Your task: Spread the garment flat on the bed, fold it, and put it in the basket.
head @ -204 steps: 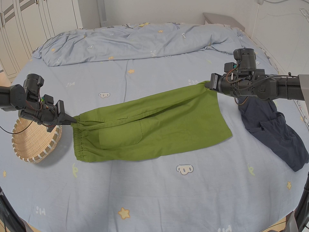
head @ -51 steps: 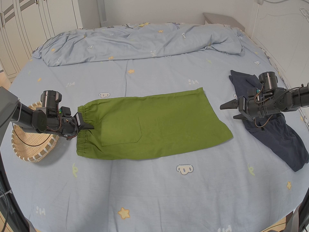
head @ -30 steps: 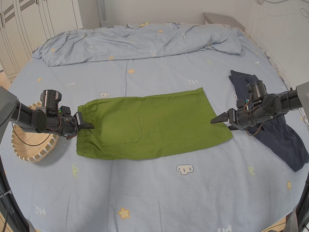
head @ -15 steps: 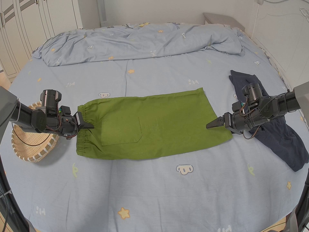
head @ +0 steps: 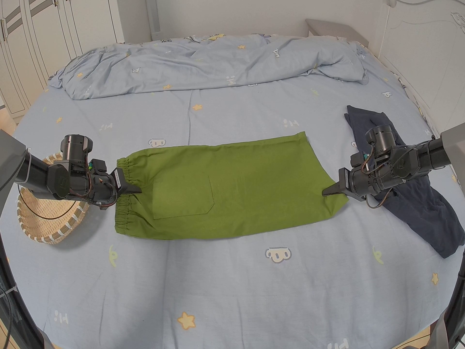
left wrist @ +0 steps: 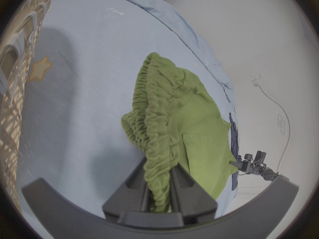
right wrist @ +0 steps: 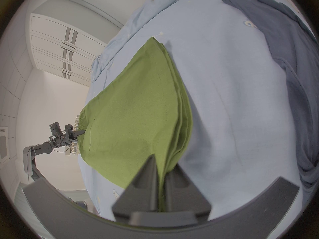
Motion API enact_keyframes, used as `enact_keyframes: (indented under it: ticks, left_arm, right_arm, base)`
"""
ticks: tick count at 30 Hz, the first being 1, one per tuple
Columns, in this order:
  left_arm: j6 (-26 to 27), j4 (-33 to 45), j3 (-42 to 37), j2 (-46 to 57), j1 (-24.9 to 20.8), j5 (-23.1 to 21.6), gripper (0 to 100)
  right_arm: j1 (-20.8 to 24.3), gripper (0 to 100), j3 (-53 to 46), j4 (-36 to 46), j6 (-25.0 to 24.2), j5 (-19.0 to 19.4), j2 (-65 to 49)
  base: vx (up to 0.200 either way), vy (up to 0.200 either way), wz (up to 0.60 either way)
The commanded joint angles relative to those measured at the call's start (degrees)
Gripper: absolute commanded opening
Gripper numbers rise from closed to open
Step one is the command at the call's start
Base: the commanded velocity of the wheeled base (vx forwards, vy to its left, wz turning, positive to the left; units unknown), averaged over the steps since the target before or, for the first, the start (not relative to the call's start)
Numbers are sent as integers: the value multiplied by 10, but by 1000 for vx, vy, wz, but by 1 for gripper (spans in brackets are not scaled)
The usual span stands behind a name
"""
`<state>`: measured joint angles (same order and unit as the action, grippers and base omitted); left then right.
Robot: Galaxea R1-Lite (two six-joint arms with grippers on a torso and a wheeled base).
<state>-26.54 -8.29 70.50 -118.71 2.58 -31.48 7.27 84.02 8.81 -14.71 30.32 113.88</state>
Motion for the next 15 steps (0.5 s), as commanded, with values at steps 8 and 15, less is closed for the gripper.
enact_keyframes:
  ticks: [8,15]
  left_arm:
    - [1,10,0,18,8,1,0]
    - [4,81,-2,67,5,1,0]
  right_arm:
    - [-4,0,-20,20,1,-1,-46]
    - [-11,0,-50,88,7,-2,-115]
  base:
    - [0,0,0]
    - [0,0,0]
